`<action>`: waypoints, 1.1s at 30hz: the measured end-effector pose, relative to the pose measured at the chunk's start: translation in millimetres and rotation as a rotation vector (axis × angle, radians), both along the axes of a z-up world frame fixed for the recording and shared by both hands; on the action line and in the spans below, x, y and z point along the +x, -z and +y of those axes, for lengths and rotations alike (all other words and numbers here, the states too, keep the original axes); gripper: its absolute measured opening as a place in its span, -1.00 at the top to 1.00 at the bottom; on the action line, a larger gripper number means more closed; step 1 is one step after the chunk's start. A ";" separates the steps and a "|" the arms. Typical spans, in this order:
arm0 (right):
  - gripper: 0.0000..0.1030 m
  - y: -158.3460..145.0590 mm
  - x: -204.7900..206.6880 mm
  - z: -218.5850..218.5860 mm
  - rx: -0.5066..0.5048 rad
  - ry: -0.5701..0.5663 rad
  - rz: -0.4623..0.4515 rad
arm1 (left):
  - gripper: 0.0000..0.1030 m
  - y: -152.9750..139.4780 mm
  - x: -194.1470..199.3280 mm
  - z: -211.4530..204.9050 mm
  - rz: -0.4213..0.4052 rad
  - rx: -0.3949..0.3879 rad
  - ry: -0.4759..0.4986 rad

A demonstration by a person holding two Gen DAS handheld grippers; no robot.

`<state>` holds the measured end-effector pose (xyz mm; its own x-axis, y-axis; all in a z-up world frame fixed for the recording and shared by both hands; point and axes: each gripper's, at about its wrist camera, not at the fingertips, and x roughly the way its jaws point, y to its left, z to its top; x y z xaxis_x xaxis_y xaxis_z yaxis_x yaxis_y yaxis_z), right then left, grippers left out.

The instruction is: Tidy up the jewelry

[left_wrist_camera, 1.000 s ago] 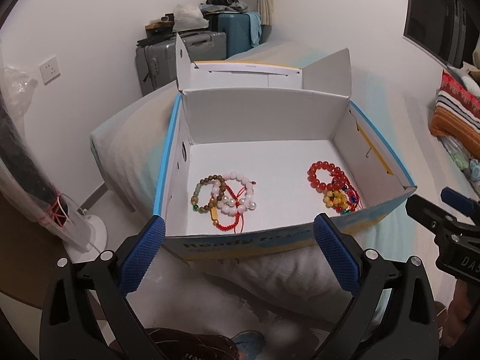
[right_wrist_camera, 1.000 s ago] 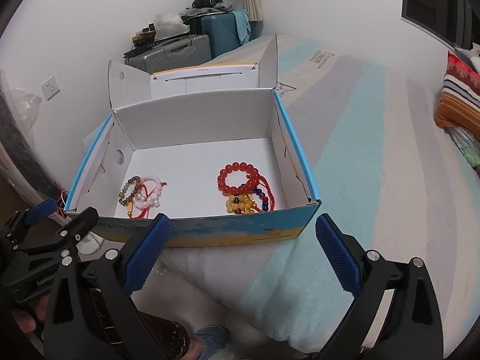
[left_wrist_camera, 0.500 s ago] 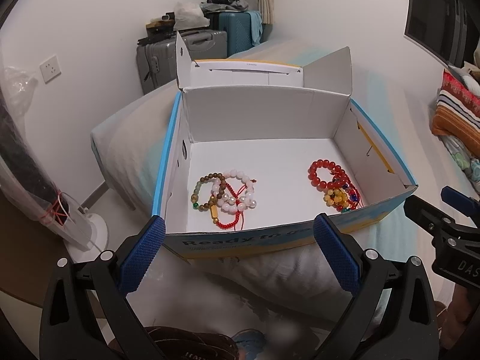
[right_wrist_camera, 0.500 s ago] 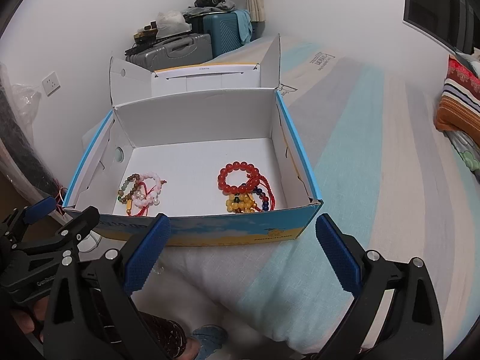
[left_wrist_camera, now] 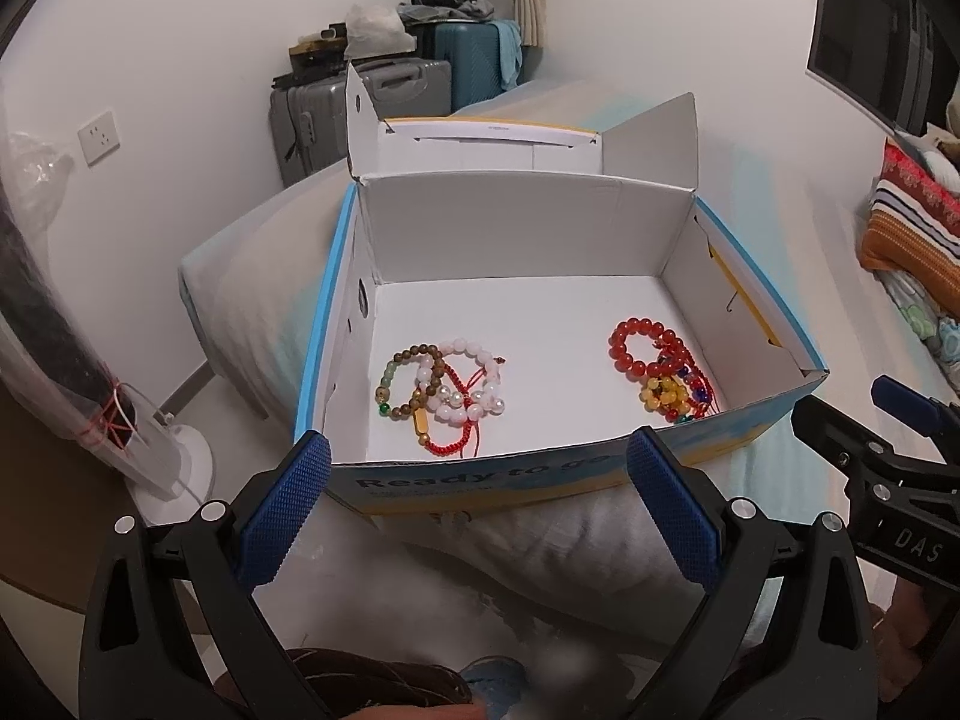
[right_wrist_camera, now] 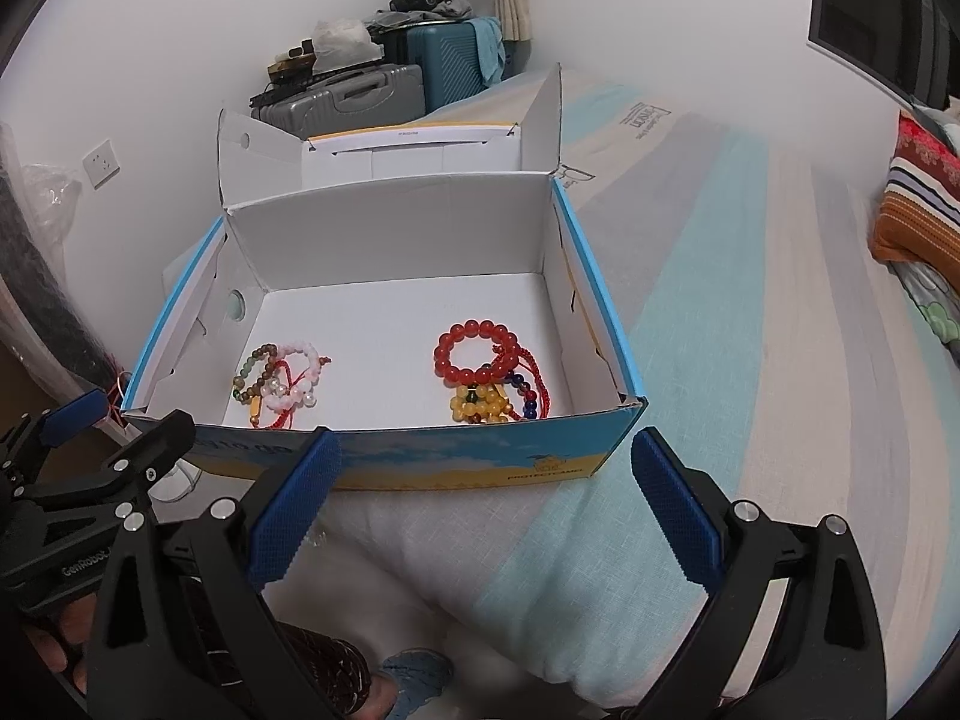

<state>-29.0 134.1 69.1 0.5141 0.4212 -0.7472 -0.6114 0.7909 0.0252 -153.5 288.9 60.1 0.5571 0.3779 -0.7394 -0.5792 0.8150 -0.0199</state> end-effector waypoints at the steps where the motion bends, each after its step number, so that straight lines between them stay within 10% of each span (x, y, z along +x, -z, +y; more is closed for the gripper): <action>1: -0.82 0.5 0.1 0.0 0.000 0.000 0.001 | -0.89 0.4 0.7 -0.6 0.003 0.002 0.001; 33: -0.82 1.9 1.4 1.7 -0.002 0.004 0.006 | -0.89 0.1 2.6 -7.5 0.003 0.008 0.009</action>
